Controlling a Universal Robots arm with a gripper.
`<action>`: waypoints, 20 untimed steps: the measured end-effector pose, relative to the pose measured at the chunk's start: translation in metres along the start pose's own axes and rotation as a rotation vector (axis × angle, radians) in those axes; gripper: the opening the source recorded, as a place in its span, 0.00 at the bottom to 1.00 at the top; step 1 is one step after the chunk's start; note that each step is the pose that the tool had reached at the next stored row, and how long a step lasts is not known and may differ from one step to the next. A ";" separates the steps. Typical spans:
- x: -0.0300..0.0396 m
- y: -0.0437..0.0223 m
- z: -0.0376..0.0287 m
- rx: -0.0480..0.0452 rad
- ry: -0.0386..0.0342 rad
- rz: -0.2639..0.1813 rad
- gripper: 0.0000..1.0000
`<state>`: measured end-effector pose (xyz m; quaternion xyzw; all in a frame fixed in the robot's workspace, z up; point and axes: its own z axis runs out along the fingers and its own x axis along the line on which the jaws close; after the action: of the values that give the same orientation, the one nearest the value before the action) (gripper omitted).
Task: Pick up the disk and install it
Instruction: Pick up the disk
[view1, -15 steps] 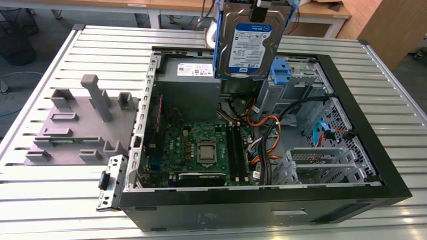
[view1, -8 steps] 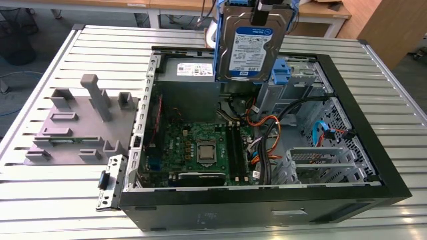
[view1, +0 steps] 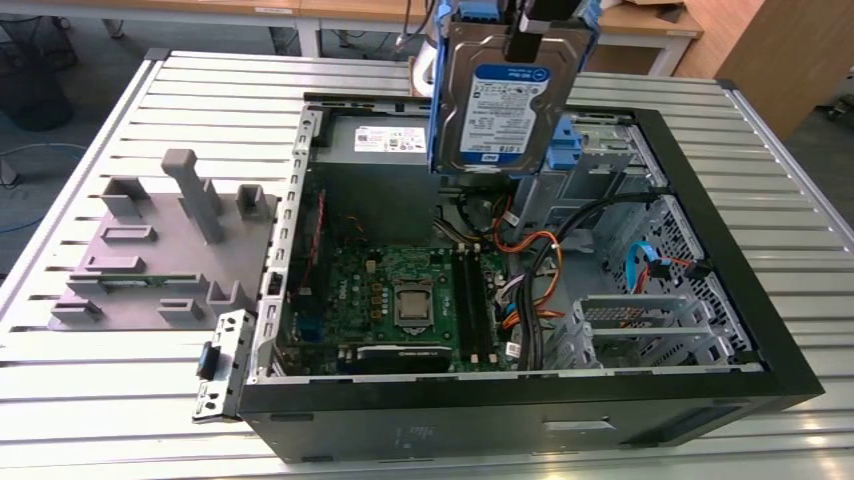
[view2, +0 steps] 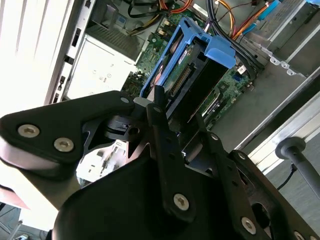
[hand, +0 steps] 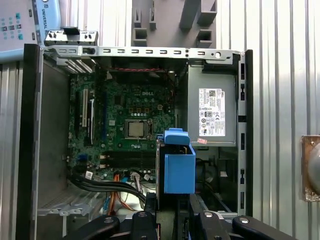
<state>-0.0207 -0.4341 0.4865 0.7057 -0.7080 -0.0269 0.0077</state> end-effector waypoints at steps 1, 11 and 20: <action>0.0017 0.0000 0.0000 0.0000 0.0000 0.000 0.35; 0.0172 -0.0001 0.0004 0.0000 0.0000 0.000 0.35; 0.0329 -0.0002 0.0010 0.0000 -0.0001 0.000 0.35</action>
<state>-0.0207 -0.4670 0.4846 0.7057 -0.7080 -0.0269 0.0077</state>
